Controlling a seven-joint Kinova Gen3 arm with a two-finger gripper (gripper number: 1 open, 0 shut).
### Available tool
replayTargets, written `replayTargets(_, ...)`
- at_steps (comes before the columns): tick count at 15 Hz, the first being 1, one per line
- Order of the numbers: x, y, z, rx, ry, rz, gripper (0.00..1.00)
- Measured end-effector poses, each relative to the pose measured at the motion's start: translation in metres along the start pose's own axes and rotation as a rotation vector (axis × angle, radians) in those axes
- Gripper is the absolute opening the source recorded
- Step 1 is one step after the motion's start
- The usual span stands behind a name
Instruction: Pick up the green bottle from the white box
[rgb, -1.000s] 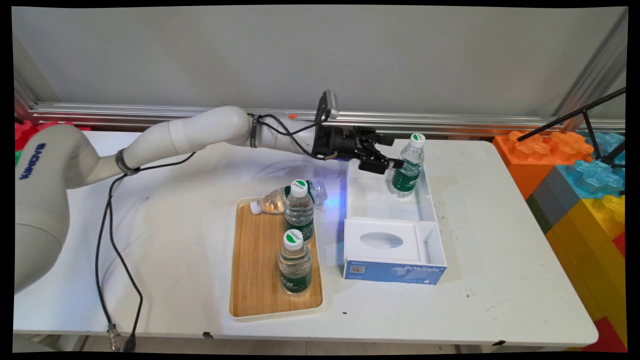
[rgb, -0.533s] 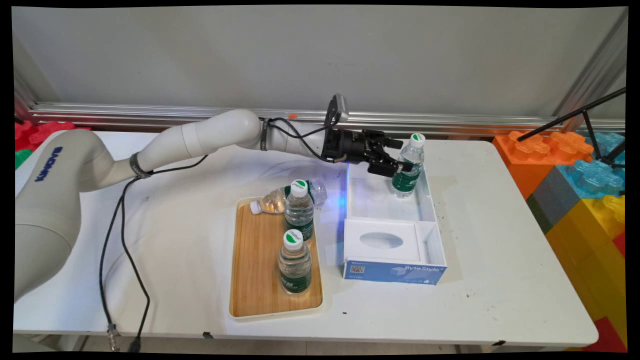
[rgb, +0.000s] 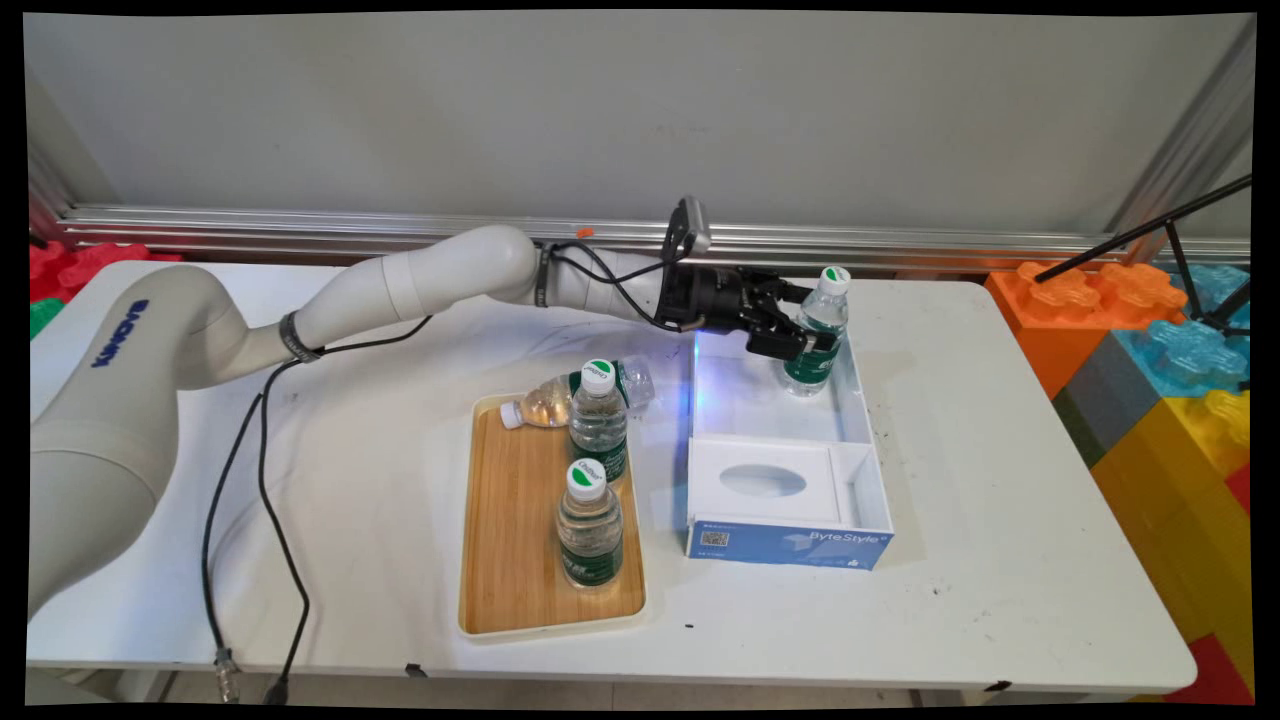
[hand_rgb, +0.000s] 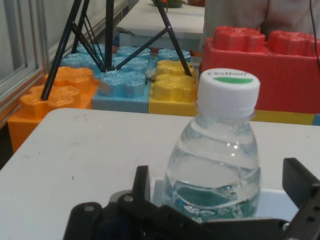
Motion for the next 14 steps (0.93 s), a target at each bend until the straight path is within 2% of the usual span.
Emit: replayTargets(14, -0.006, -0.004, 0.019, -0.011, -0.005, 0.045, 1.0)
